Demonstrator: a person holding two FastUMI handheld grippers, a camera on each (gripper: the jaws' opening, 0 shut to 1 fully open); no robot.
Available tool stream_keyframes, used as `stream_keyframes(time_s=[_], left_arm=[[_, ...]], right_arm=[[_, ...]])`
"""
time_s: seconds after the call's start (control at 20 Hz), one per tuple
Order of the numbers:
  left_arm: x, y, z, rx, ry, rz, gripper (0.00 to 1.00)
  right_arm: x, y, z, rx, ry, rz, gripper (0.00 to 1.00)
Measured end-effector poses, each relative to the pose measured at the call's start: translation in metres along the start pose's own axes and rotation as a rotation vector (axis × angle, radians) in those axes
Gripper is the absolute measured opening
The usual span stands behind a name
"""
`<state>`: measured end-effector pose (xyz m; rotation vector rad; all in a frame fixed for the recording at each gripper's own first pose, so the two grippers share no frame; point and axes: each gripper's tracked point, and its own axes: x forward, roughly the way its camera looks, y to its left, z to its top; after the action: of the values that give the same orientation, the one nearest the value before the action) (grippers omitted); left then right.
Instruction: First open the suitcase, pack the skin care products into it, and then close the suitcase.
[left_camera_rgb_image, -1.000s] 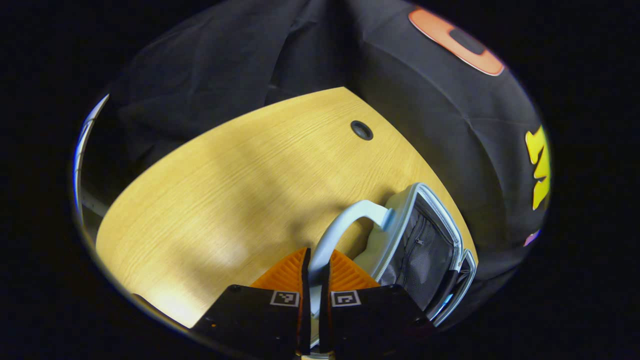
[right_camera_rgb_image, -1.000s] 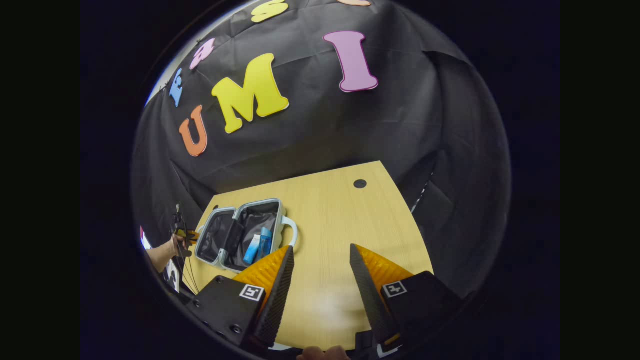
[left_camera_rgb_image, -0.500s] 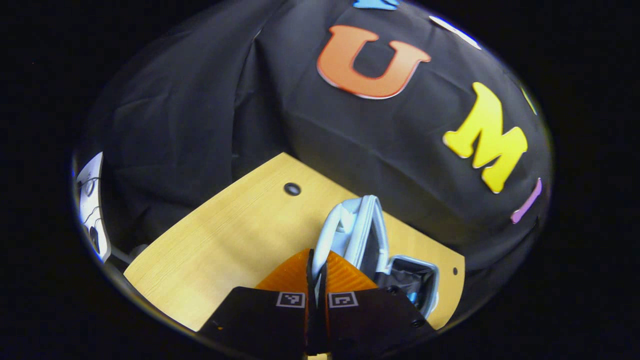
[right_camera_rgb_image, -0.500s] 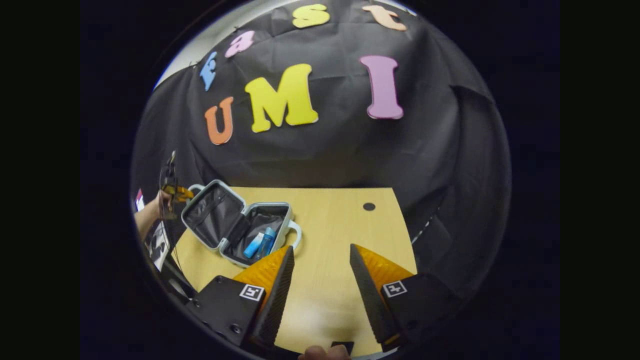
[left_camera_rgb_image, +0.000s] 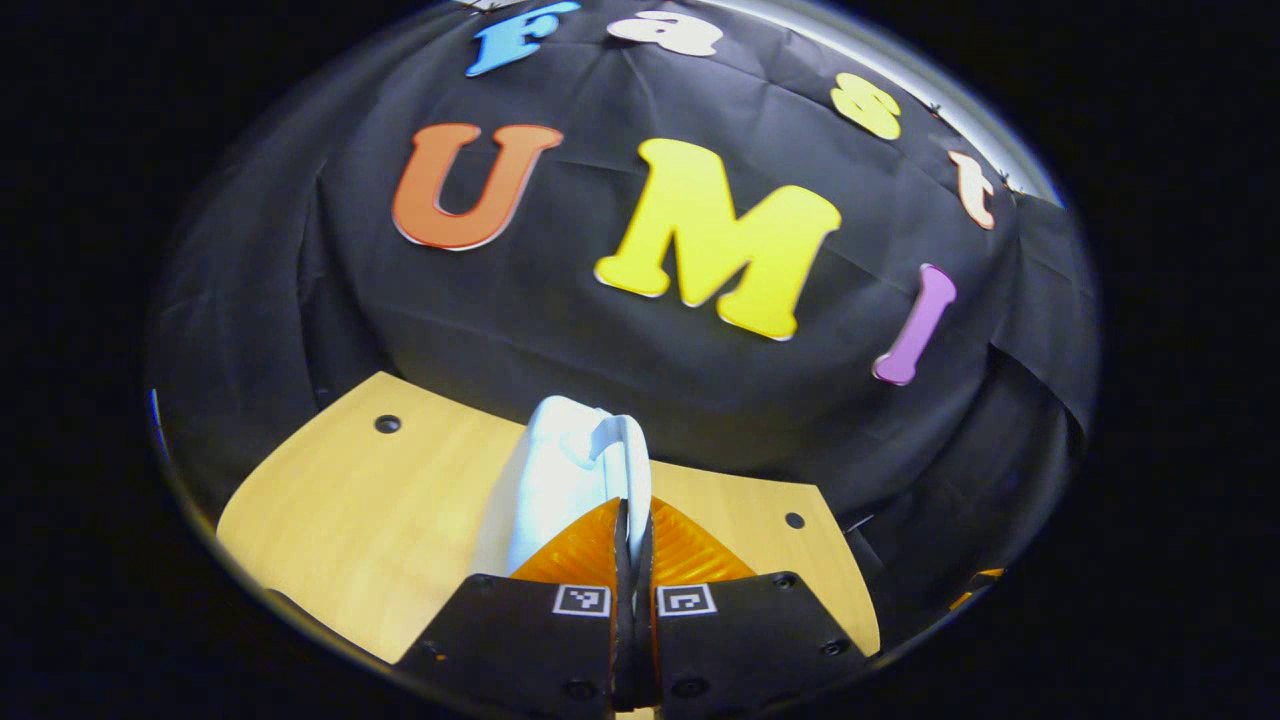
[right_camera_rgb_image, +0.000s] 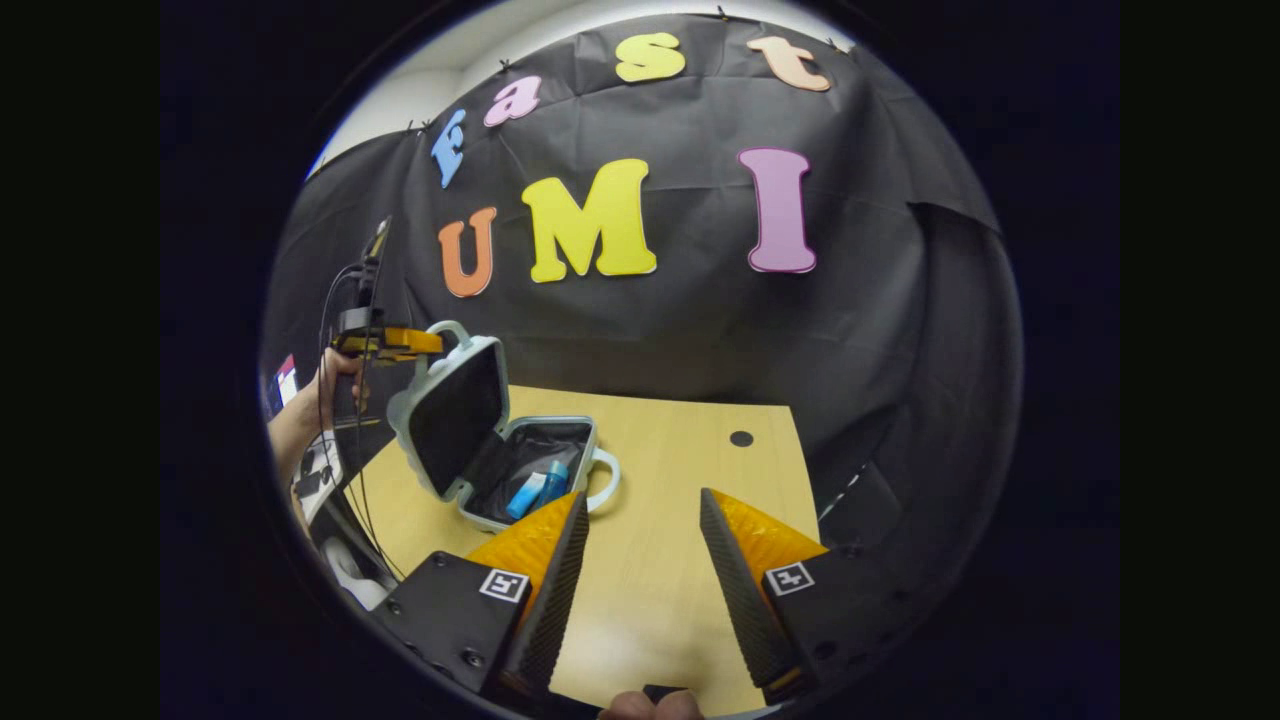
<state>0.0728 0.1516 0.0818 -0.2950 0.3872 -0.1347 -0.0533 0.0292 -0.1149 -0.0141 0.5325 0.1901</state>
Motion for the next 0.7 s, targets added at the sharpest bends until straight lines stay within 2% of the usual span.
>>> stream_keyframes(time_s=[0.1, 0.15, 0.2, 0.4, 0.45, 0.5, 0.65, 0.7], left_arm=[[0.013, -0.035, -0.023, 0.008, 0.032, -0.031, 0.03], [0.020, -0.048, -0.032, 0.004, 0.044, -0.034, 0.03], [0.032, -0.062, -0.047, 0.002, 0.058, -0.039, 0.03], [0.076, -0.103, -0.102, 0.034, 0.113, -0.046, 0.03], [0.087, -0.110, -0.115, 0.057, 0.116, -0.043, 0.04], [0.099, -0.115, -0.131, 0.089, 0.122, -0.036, 0.03], [0.124, -0.120, -0.182, 0.188, 0.182, 0.007, 0.03], [0.129, -0.120, -0.195, 0.222, 0.199, 0.026, 0.03]], right_arm=[[-0.009, -0.015, -0.004, -0.002, 0.008, -0.031, 0.68], [-0.012, -0.024, -0.006, 0.005, 0.014, -0.052, 0.63], [-0.015, -0.033, -0.008, 0.017, 0.019, -0.071, 0.68], [-0.026, -0.065, -0.018, 0.047, 0.033, -0.156, 0.68], [-0.028, -0.071, -0.023, 0.053, 0.045, -0.173, 0.63], [-0.029, -0.077, -0.027, 0.059, 0.055, -0.189, 0.68], [-0.034, -0.092, -0.037, 0.069, 0.072, -0.232, 0.68], [-0.035, -0.095, -0.038, 0.073, 0.074, -0.242, 0.63]])
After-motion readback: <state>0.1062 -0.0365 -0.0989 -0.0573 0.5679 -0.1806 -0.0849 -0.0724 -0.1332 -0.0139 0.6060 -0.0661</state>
